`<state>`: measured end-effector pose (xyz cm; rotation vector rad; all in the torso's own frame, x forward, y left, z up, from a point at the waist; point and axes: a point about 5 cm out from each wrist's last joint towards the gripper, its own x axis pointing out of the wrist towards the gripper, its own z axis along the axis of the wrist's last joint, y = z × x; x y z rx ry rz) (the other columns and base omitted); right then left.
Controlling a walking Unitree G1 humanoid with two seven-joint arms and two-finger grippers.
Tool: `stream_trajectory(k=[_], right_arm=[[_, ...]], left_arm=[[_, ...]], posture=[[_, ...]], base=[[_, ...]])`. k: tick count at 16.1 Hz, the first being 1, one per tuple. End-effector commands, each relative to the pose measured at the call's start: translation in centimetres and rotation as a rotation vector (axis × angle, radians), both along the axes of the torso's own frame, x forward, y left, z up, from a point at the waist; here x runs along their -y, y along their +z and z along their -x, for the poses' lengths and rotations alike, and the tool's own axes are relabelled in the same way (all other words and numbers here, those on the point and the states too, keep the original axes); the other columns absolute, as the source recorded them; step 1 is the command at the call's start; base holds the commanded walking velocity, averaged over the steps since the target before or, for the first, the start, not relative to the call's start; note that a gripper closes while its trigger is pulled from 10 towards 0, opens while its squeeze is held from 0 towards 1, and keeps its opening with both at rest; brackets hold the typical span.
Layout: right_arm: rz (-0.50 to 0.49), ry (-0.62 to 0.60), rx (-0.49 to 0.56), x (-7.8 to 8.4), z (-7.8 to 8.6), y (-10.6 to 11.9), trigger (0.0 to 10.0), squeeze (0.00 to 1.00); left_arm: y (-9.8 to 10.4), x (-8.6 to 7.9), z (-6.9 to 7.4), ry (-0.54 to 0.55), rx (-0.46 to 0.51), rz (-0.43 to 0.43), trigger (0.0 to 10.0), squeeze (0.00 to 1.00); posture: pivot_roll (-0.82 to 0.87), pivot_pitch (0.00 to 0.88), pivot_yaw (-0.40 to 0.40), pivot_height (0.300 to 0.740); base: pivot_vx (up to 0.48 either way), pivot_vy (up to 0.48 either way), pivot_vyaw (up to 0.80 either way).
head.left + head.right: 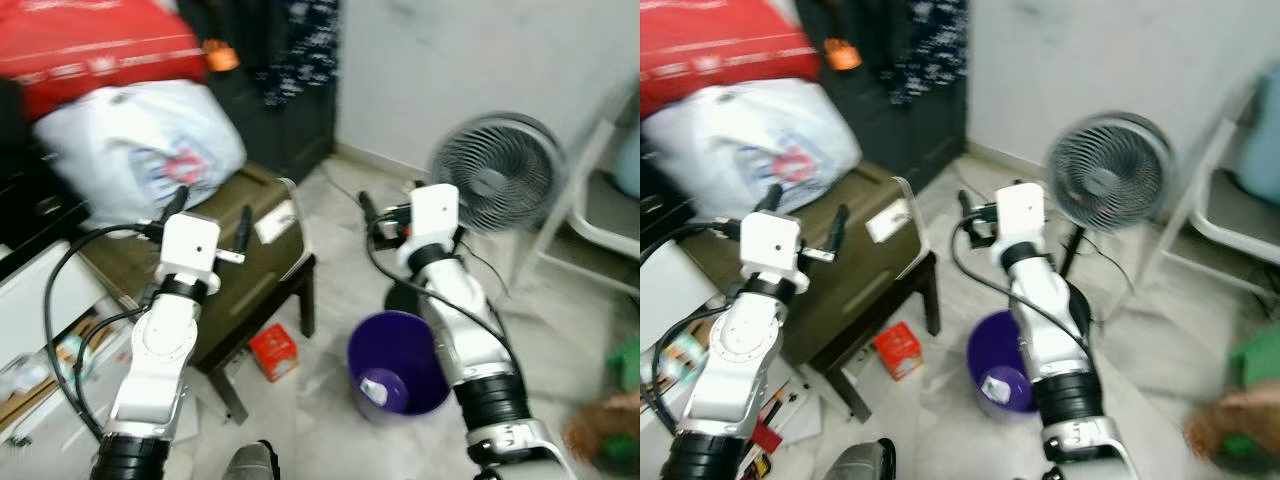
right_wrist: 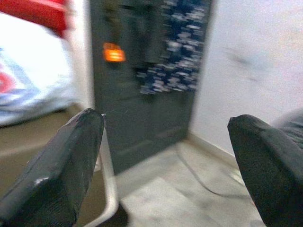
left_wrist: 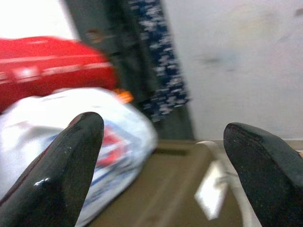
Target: Clean up the room
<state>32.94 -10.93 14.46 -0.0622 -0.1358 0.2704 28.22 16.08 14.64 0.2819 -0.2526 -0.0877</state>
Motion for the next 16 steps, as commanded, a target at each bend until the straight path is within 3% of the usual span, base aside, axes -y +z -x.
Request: stream_trajectory(k=[1,10,12,14,16], right_arm=[[0.001,0.032,0.009,-0.3,-0.2,0.4,10.0,0.00],[0.009,0.023,-0.006,0.5,0.4,-0.2,10.0,0.00],[0.016,0.037,-0.013,0.4,0.4,-0.4,10.0,0.00],[0.019,0.045,-0.015,0.2,0.2,-0.4,10.0,0.00],[0.031,0.054,-0.003,-0.1,0.0,-0.2,10.0,0.00]], left_arm=[[-0.3,-0.4,-0.1,0.039,0.003,-0.011,10.0,0.00],[-1.1,-0.8,-0.2,0.071,-0.017,-0.019,10.0,0.00],[-1.2,-0.9,0.2,0.119,-0.004,-0.064,10.0,0.00],[-1.6,-1.4,0.4,0.140,-0.034,-0.052,10.0,0.00],[-2.0,-2.6,0.3,0.207,-0.072,0.040,10.0,0.00]], posture=[[0.01,0.000,0.002,0.740],[0.00,0.000,0.007,0.740],[0.01,0.000,-0.002,0.740],[0.01,0.000,-0.005,0.740],[0.00,0.000,0.002,0.740]], base=[[0.000,0.000,0.80],[0.000,0.000,0.80],[0.000,0.000,0.80],[0.000,0.000,0.80],[0.000,0.000,0.80]])
